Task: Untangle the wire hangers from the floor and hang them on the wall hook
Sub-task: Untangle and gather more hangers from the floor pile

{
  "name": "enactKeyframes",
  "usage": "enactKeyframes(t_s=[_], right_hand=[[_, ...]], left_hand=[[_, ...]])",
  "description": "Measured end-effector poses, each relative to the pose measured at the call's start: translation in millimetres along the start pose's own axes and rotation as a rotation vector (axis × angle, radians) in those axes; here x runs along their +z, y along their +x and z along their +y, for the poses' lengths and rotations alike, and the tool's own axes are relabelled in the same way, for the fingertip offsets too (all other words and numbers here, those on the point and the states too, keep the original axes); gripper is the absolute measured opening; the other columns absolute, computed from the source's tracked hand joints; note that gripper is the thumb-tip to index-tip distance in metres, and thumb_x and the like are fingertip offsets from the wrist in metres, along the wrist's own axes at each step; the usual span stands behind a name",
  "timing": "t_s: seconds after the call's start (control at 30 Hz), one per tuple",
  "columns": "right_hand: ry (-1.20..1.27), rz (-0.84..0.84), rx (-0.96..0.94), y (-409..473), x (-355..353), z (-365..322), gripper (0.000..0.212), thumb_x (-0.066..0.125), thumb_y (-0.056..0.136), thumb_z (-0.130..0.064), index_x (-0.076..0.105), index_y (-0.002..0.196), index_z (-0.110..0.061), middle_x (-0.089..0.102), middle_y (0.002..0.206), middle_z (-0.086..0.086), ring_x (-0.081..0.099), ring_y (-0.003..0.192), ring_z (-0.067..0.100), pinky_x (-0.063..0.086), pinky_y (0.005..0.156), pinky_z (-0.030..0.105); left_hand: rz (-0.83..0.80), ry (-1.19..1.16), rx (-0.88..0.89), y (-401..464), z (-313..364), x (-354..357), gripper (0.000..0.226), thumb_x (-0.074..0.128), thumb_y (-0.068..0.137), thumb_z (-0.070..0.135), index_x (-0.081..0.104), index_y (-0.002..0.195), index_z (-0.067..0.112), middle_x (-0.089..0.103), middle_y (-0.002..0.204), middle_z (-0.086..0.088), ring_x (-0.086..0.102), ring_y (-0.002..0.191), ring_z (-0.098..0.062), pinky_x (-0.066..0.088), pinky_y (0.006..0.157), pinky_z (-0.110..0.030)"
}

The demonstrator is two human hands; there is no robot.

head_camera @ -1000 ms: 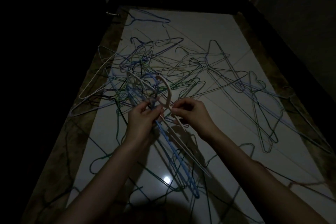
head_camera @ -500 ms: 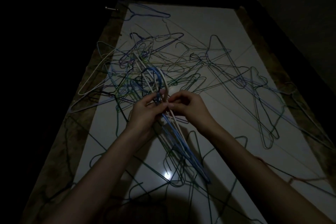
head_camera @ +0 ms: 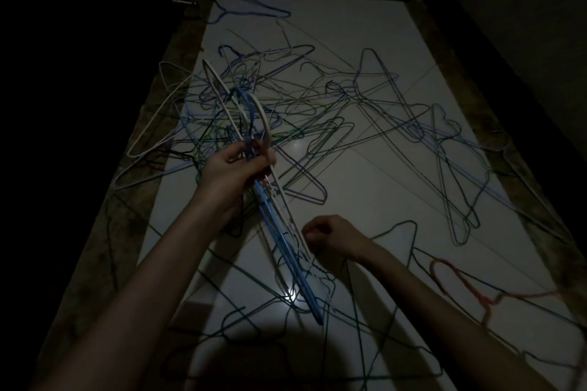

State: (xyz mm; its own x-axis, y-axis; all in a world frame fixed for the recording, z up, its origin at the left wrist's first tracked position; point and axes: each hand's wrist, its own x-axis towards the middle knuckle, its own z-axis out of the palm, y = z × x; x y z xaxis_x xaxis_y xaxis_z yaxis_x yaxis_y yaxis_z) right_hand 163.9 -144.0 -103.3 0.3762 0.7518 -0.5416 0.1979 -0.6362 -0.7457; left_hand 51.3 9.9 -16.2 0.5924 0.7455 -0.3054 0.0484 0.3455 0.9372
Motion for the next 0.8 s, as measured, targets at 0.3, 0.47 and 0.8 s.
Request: enactKeyframes(t_s=[0.3, 0.47, 0.8], right_hand=[[0.417, -0.125, 0.026, -7, 5, -20, 0.012, 0.051, 0.092, -0.001, 0.059, 0.085, 0.003, 0.056, 0.069, 0.014, 0.057, 0.045, 0.007, 0.048, 0.050, 0.019], [0.291, -0.128, -0.007, -6, 1, -27, 0.007, 0.061, 0.084, -0.003, 0.065, 0.079, -0.005, 0.062, 0.068, 0.013, 0.059, 0.054, 0.015, 0.053, 0.060, 0.024], [0.280, -0.040, -0.048, -8, -12, -30, 0.014, 0.059, 0.084, -0.001, 0.067, 0.076, -0.009, 0.065, 0.081, 0.018, 0.059, 0.071, 0.024, 0.050, 0.077, 0.036]], left_hand=[[0.002, -0.065, 0.010, 5, 2, -17, 0.016, 0.060, 0.084, -0.003, 0.062, 0.097, 0.006, 0.072, 0.071, 0.000, 0.070, 0.071, -0.011, 0.057, 0.069, -0.021], [-0.003, -0.124, 0.025, 9, 5, -24, 0.015, 0.060, 0.084, -0.002, 0.062, 0.095, 0.008, 0.073, 0.078, -0.005, 0.071, 0.078, -0.017, 0.056, 0.066, -0.022], [0.064, -0.073, 0.100, 12, 4, -31, 0.013, 0.058, 0.087, -0.003, 0.063, 0.089, 0.009, 0.070, 0.079, -0.006, 0.071, 0.071, -0.016, 0.057, 0.068, -0.024]])
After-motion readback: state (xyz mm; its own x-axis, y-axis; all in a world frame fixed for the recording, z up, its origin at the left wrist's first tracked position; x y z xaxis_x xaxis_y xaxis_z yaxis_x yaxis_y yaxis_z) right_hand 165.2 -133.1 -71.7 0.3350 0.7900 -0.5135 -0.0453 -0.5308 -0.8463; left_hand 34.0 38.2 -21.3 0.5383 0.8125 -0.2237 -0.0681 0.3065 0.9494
